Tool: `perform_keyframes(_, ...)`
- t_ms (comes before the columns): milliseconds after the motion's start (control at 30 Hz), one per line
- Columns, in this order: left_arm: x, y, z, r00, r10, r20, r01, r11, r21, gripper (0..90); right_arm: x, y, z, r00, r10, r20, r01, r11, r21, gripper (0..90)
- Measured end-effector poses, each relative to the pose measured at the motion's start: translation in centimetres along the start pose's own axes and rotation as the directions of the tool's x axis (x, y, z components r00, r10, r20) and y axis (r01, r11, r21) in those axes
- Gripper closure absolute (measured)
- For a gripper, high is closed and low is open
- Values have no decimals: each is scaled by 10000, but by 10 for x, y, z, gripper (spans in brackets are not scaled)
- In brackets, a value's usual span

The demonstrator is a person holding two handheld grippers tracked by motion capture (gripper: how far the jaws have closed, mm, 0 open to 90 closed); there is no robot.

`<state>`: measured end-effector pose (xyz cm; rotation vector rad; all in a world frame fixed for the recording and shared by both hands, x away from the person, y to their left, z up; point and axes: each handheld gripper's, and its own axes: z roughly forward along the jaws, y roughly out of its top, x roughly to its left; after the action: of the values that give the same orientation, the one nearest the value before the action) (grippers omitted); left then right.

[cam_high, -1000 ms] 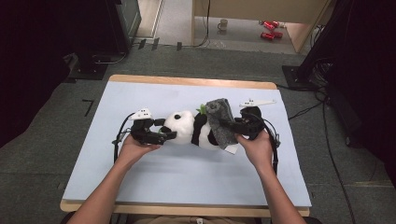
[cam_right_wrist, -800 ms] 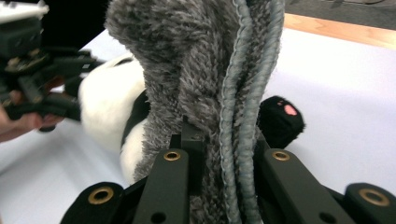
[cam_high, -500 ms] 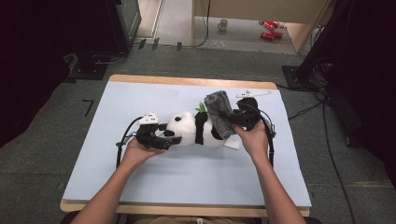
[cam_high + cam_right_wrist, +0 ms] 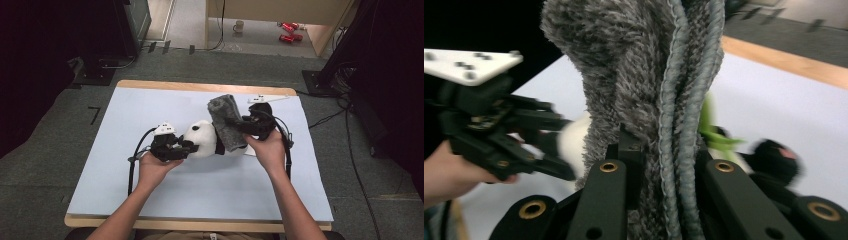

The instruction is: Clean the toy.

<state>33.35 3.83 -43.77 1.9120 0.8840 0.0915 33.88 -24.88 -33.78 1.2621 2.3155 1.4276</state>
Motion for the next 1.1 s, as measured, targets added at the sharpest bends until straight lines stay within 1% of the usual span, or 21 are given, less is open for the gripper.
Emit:
perform_keyframes(100, 0, -1, -1, 9994, -344, 9, 344, 9994, 55, 467, 13, 2, 12, 9991, -256, -338, 262, 9995, 186, 791)
perform_keyframes(167, -1, -2, -2, 9992, -393, 22, 393, 9992, 118, 463, 21, 2, 21, 9979, -406, -511, 416, 9990, 177, 791)
perform_keyframes(200, -2, -3, -3, 9992, -404, -9, 404, 9991, 151, 461, 31, 1, 29, 9960, -601, -661, 617, 9979, 219, 790)
perform_keyframes(233, -3, -5, -3, 9991, -415, -33, 415, 9990, 137, 461, 31, 1, 29, 9960, -601, -661, 617, 9979, 219, 790)
perform_keyframes(300, -3, -7, -3, 9989, -472, -65, 473, 9988, 88, 460, 38, -1, 38, 9941, -584, -915, 612, 9977, 285, 790)
perform_keyframes(333, -3, -7, -3, 9987, -500, -84, 500, 9987, 49, 459, 41, -3, 43, 9934, -603, -973, 647, 9970, 426, 790)
perform_keyframes(400, -3, -9, -4, 9983, -581, -109, 581, 9983, 60, 455, 43, -9, 57, 9935, -795, -808, 868, 9922, 900, 790)
perform_keyframes(433, -3, -9, -3, 9982, -565, -212, 570, 9981, 253, 455, 42, -13, 64, 9943, -864, -624, 931, 9890, 1147, 790)
perform_keyframes(467, -1, -11, -3, 9980, -608, -187, 613, 9977, 282, 454, 38, -18, 69, 9938, -909, -644, 975, 9893, 1082, 791)
perform_keyframes(500, 1, -13, -3, 9977, -661, -135, 663, 9976, 201, 454, 35, -21, 71, 9938, -862, -705, 929, 9907, 990, 792)
perform_keyframes(533, 3, -14, -2, 9973, -728, -103, 729, 9973, 130, 454, 31, -23, 72, 9933, -930, -686, 992, 9906, 941, 793)
perform_keyframes(567, 4, -14, -2, 9965, -826, -88, 827, 9965, 130, 454, 28, -24, 72, 9925, -1103, -524, 1146, 9893, 898, 793)
perform_keyframes(600, 5, -14, -2, 9965, -831, -101, 832, 9965, 85, 456, 26, -24, 72, 9924, -1179, -364, 1207, 9886, 895, 793)
perform_keyframes(700, 11, -16, -2, 9950, -994, 73, 994, 9950, -10, 459, 16, -23, 65, 9929, -1175, 198, 1151, 9888, 953, 794)
perform_keyframes(733, 13, -16, -2, 9943, -1047, 179, 1048, 9945, -16, 460, 13, -24, 62, 9932, -1089, 423, 1042, 9894, 1009, 795)
perform_keyframes(833, 15, -14, -1, 9948, -982, 260, 984, 9951, -44, 460, 2, -27, 51, 9954, -766, 570, 710, 9929, 959, 795)
perform_keyframes(900, 17, -14, -1, 9945, -1011, 263, 1013, 9948, -81, 459, -3, -28, 43, 9939, -737, 822, 669, 9944, 820, 795)
perform_keyframes(933, 18, -14, -1, 9945, -1016, 259, 1019, 9948, -86, 459, -8, -28, 33, 9925, -570, 1084, 493, 9962, 722, 795)
perform_keyframes(967, 20, -13, -1, 9937, -1084, 292, 1087, 9941, -69, 459, -8, -28, 33, 9925, -570, 1084, 493, 9962, 722, 795)
perform_keyframes(1000, 22, -13, -1, 9933, -1104, 338, 1106, 9939, -51, 459, -12, -28, 28, 9914, -464, 1222, 390, 9973, 625, 796)
perform_keyframes(1100, 22, -12, 0, 9935, -1080, 354, 1084, 9941, -96, 459, -26, -30, 12, 9899, 22, 1414, -73, 9993, 357, 802)
